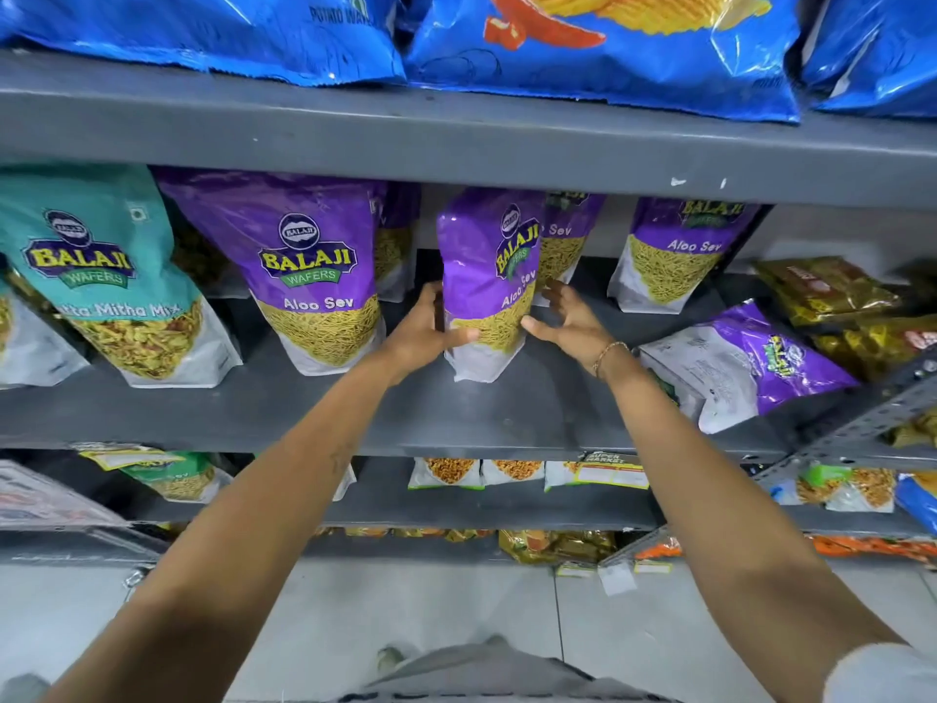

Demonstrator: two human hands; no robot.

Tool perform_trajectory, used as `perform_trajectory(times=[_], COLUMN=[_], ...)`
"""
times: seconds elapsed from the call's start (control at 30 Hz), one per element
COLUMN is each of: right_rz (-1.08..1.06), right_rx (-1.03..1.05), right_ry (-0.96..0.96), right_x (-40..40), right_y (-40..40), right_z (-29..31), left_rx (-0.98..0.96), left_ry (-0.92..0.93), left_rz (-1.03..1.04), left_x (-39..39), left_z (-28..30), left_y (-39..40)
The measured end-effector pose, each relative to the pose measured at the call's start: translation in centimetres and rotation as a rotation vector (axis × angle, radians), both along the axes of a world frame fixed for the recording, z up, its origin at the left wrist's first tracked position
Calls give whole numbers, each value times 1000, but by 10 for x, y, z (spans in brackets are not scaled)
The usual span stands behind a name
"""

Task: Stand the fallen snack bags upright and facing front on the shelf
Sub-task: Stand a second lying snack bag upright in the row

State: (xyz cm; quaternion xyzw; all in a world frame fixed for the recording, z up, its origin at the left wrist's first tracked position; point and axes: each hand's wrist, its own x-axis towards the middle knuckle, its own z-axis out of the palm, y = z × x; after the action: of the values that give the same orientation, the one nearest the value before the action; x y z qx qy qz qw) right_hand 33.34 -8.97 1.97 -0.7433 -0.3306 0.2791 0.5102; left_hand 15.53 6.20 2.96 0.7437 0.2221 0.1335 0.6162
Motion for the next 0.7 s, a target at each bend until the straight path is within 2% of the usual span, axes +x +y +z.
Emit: perform_trajectory(times=[0.17,0.3,0.4,0.47,0.53,0.7], right_rz=[113,122,66,32,3,-7], right_rx=[-99,-88,-32,-21,-14,13], right_ry=[-18,42,63,19,1,-7], right_x=[3,-6,-12,-16,-21,-32], right_y=[14,21,24,27,26,17], right_z=[5,0,-5,-6,-8,-8], left_rx=[146,52,80,88,84,179], left_ry=[9,24,89,58,16,46], left_rz=[170,80,5,-4,17,171], left_x=[-5,-7,-5,-2,3,2], left_z=[2,1,1,1,-1,-12], left_y=[11,13,14,13,10,6])
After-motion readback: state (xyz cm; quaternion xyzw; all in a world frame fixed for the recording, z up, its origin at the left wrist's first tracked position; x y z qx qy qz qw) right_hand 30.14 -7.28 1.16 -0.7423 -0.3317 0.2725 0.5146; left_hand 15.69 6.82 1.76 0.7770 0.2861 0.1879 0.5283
